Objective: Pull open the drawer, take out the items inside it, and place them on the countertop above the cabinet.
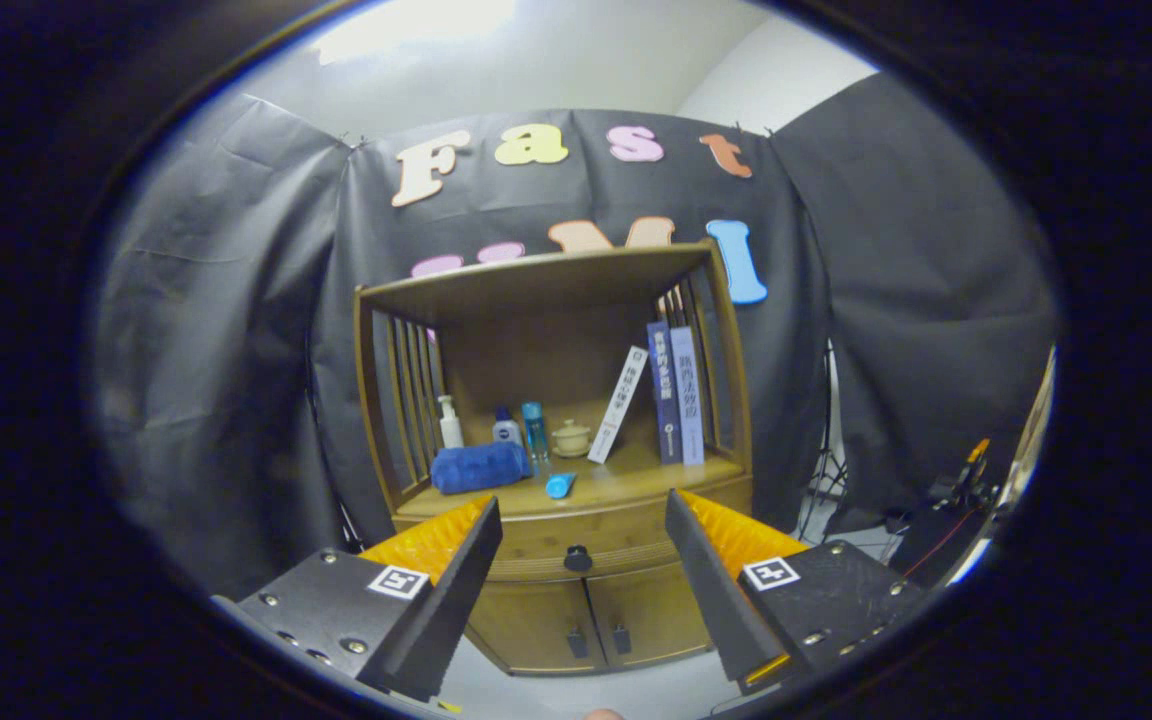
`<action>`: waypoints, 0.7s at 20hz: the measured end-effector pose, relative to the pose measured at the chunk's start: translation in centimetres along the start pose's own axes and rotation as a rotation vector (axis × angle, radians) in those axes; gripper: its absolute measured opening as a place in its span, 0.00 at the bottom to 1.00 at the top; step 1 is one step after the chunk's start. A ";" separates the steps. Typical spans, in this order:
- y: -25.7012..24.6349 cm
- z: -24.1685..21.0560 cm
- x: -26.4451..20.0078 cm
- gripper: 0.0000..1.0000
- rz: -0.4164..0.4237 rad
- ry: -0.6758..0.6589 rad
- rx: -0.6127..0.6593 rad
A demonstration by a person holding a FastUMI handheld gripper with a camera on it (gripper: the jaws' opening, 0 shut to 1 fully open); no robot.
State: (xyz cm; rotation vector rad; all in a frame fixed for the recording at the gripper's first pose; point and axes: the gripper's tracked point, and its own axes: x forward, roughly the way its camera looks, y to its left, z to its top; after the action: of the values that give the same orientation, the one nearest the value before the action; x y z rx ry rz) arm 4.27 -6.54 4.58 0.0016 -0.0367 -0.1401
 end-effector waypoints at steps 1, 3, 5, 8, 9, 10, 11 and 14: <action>0.4 1.0 -0.6 0.98 0.009 0.006 -0.011; 0.8 2.7 -2.0 0.98 0.018 0.009 -0.058; 1.0 3.4 -3.5 0.99 0.019 0.010 -0.086; 2.0 3.9 -4.8 0.99 0.054 0.010 -0.028; 2.0 4.0 -4.9 0.99 0.065 0.007 -0.008; 1.7 3.9 -4.7 0.99 0.055 0.008 0.003; 1.1 3.6 -4.6 0.99 0.038 0.016 0.004; 0.8 2.9 -4.2 0.99 0.021 0.029 0.001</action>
State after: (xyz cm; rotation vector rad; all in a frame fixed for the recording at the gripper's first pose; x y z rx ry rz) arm 0.12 -5.20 7.32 0.0041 -0.0075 -0.1191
